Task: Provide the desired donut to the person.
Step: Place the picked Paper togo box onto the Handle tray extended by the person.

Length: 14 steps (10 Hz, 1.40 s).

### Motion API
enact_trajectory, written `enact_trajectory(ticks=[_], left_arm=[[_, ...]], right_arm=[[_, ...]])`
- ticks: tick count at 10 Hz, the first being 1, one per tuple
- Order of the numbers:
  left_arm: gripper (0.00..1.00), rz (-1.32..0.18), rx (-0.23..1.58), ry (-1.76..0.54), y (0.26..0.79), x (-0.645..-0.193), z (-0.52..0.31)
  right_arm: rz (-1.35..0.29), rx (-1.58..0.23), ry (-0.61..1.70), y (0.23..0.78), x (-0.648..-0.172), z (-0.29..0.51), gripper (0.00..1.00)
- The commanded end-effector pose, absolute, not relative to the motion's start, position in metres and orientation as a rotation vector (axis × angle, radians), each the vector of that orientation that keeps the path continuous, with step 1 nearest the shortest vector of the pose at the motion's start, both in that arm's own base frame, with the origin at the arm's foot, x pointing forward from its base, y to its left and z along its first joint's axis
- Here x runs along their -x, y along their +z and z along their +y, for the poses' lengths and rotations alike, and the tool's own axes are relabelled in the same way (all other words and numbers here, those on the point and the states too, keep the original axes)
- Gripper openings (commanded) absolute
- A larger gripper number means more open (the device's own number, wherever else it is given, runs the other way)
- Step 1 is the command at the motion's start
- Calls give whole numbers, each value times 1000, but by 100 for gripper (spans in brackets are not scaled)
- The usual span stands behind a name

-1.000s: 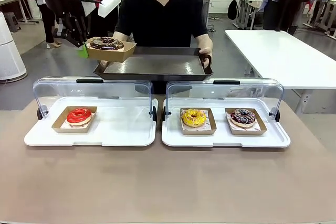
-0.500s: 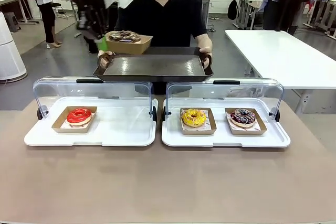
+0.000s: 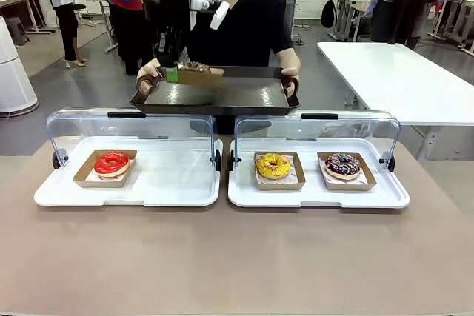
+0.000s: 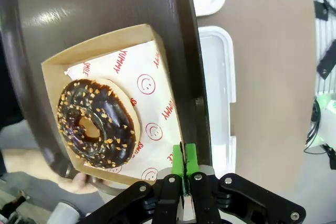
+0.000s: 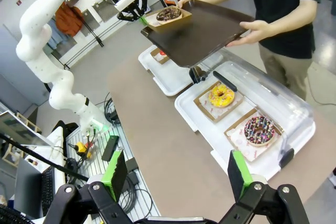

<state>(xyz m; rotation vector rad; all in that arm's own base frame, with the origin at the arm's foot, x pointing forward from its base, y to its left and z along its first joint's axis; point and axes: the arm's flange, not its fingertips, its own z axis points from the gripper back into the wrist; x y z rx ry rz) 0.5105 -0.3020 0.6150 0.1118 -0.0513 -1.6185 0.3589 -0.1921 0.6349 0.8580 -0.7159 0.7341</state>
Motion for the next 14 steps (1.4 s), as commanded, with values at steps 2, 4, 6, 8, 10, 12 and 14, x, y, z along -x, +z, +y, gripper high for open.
enact_trajectory(ticks=[2,4,6,8,10,12,14], left_arm=[[1,15,-83,-1568,599,-523,-291],[1,34,-72,-1584,586,-535,-282],[1,51,-46,-1594,574,-542,-274],[9,50,-21,-1611,572,-547,-269],[69,32,-17,-1618,576,-545,-268],[100,25,-24,-1626,582,-545,-269],[93,18,-24,-1625,586,-543,-269]], right_arm=[[-734,-876,736,635,-359,-191,100],[-734,-876,736,635,-359,-191,100],[-734,-876,736,635,-359,-191,100],[-734,-876,736,635,-359,-191,100],[-734,-876,736,635,-359,-191,100],[-734,-876,736,635,-359,-191,100],[-734,-876,736,635,-359,-191,100]])
